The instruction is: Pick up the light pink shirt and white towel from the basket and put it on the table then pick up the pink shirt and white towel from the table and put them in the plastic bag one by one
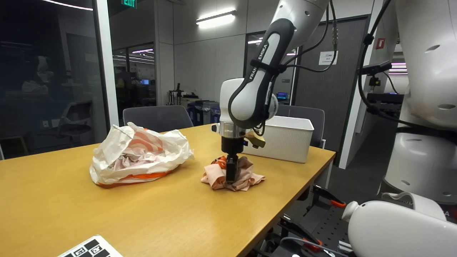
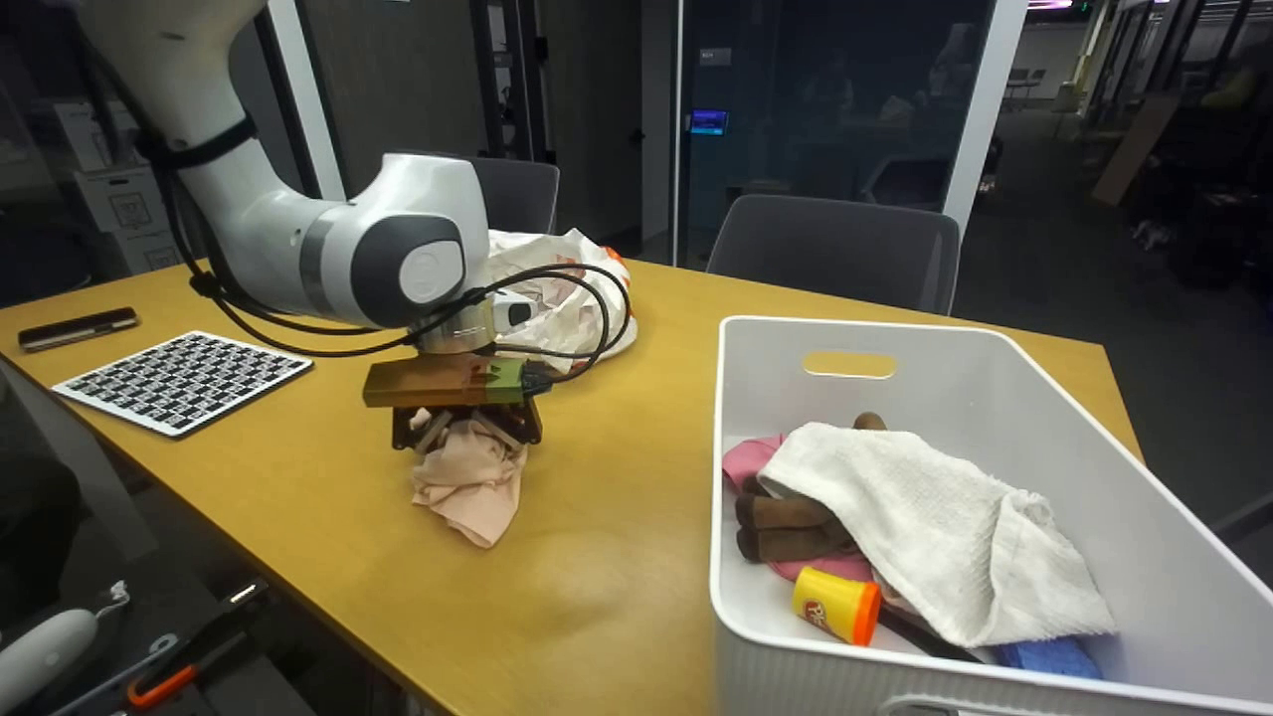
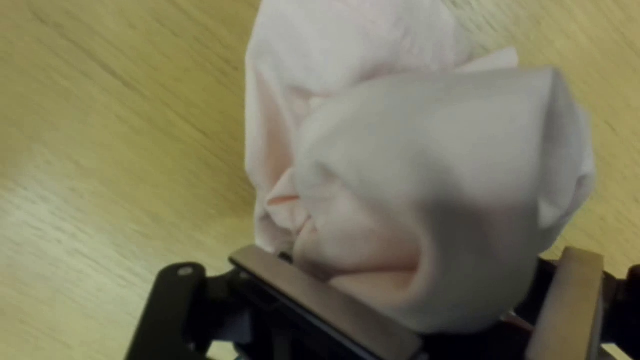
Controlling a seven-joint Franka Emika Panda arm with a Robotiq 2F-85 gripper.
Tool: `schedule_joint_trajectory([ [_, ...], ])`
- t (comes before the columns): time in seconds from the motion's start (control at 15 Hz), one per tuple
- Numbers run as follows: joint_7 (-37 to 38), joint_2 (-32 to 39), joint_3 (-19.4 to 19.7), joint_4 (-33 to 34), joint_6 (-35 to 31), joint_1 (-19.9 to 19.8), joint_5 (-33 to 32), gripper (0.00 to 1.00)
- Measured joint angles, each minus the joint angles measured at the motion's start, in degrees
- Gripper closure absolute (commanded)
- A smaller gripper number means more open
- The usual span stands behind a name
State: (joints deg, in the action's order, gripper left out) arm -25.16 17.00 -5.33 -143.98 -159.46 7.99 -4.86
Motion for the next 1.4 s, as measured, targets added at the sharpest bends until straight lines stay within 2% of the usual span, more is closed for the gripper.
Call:
schedule_joint_trajectory([
  [0.33,4.5,-0.2,0.0,1.4,0.2,-0.5,-0.7,0.91],
  [0.4,6.1,-0.5,0.2,1.5,0.2,-0.5,-1.5,0.88],
  [0.47,7.9,-1.0,0.5,1.7,0.2,-0.4,-2.8,0.91],
  [0.6,13.4,-2.7,2.0,1.8,0.2,0.6,-7.6,0.89],
  [0.93,31.6,-11.6,6.2,1.9,1.8,5.5,-26.8,0.9],
  [1.13,40.0,-16.9,5.8,2.3,4.2,7.4,-36.7,0.91],
  [1.4,42.2,-18.2,3.8,4.7,5.2,8.8,-41.4,0.92],
])
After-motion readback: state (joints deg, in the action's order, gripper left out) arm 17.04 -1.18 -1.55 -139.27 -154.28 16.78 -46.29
